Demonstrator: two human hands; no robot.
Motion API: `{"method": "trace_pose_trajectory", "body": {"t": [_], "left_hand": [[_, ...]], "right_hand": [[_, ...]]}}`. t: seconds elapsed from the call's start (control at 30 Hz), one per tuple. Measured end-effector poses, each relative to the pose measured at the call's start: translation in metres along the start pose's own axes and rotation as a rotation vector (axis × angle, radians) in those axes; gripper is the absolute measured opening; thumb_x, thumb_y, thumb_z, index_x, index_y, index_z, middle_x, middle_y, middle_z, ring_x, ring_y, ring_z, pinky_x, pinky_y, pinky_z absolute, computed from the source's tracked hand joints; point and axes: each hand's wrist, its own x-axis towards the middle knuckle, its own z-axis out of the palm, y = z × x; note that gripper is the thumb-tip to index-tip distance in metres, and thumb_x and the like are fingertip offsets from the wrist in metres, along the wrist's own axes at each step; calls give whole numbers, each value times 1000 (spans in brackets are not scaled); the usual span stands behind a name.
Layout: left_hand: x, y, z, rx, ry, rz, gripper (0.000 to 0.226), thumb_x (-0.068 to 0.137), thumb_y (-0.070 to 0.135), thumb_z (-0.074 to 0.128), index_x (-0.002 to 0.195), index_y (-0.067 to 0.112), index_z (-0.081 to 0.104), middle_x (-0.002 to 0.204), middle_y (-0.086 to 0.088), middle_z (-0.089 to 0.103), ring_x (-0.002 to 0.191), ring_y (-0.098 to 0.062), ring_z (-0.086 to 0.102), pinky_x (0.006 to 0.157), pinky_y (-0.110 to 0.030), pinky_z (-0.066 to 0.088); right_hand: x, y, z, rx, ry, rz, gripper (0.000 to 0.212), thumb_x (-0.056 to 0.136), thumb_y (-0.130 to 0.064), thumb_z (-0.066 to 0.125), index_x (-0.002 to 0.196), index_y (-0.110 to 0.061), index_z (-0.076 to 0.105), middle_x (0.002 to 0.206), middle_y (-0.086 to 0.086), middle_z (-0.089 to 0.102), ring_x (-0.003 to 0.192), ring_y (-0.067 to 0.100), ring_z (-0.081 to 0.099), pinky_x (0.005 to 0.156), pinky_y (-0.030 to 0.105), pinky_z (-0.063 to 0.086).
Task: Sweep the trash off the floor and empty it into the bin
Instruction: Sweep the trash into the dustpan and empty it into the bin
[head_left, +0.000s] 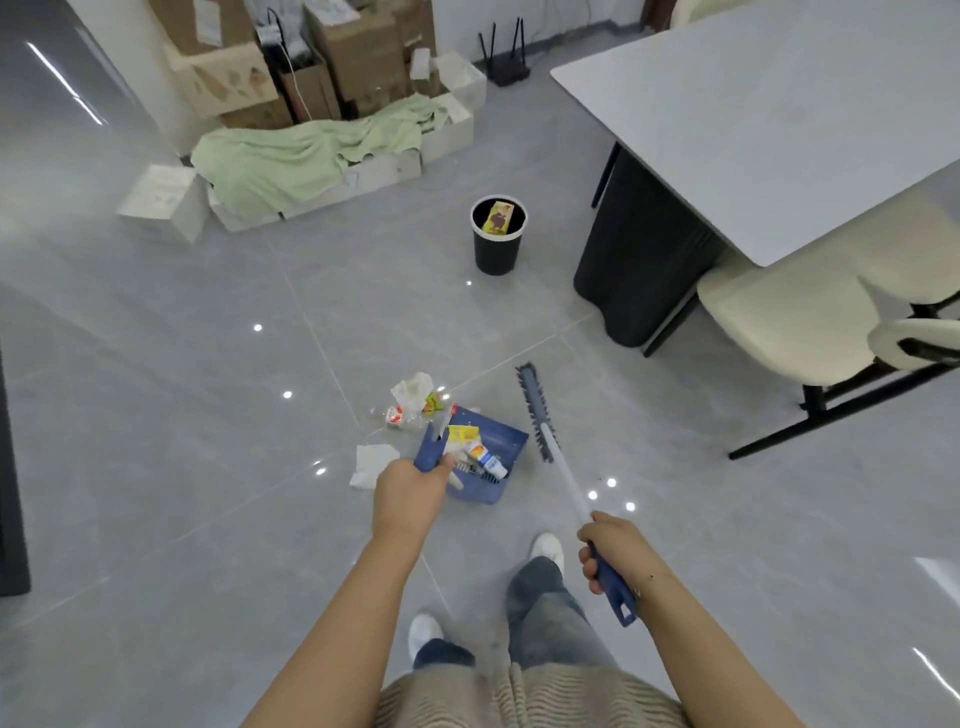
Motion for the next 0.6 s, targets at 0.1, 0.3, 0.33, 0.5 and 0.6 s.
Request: {"method": "trace_pose_trajectory", "body": {"t": [0.1, 0.3, 0.33, 0.5, 0.6], "left_hand": [[3, 33, 20, -51, 30, 16, 39, 85, 26, 68, 53, 15, 48, 51, 0, 43, 48, -15, 37, 49, -27, 30], [16, 92, 47, -126, 128, 34, 44, 84, 27, 69, 51, 14, 44, 48, -3, 37, 52, -24, 35, 53, -31, 30], [18, 101, 50, -117, 129, 43, 44, 85, 28, 68, 51, 13, 43, 48, -3, 37, 52, -23, 34, 52, -31, 30], [34, 155, 66, -94, 150, 119, 38, 86, 25, 66, 54, 11, 51, 50, -2, 45, 54, -22, 38, 53, -29, 32], [47, 180, 70, -189, 178, 93, 38, 84, 22, 68, 52, 11, 50, 40, 3, 39, 51, -22, 35, 54, -28, 32]], "right_hand": [[14, -30, -25, 80, -15, 20, 32, 92, -2, 39, 122, 10, 39, 55, 8, 39, 41, 14, 34, 39, 18, 28], [41, -90, -73, 154, -51, 32, 21, 94, -4, 41, 74, -9, 41, 52, 6, 41, 26, 10, 35, 34, 13, 28], [43, -98, -79, 147, -63, 36, 22, 94, -4, 41, 73, -8, 41, 50, 6, 42, 25, 10, 36, 34, 13, 29], [53, -142, -105, 149, -80, 13, 22, 93, -3, 40, 73, -10, 40, 51, 5, 41, 25, 9, 36, 35, 12, 29], [59, -164, -114, 155, -82, 7, 23, 94, -4, 40, 72, -10, 39, 52, 5, 40, 24, 9, 34, 34, 12, 27]]}}
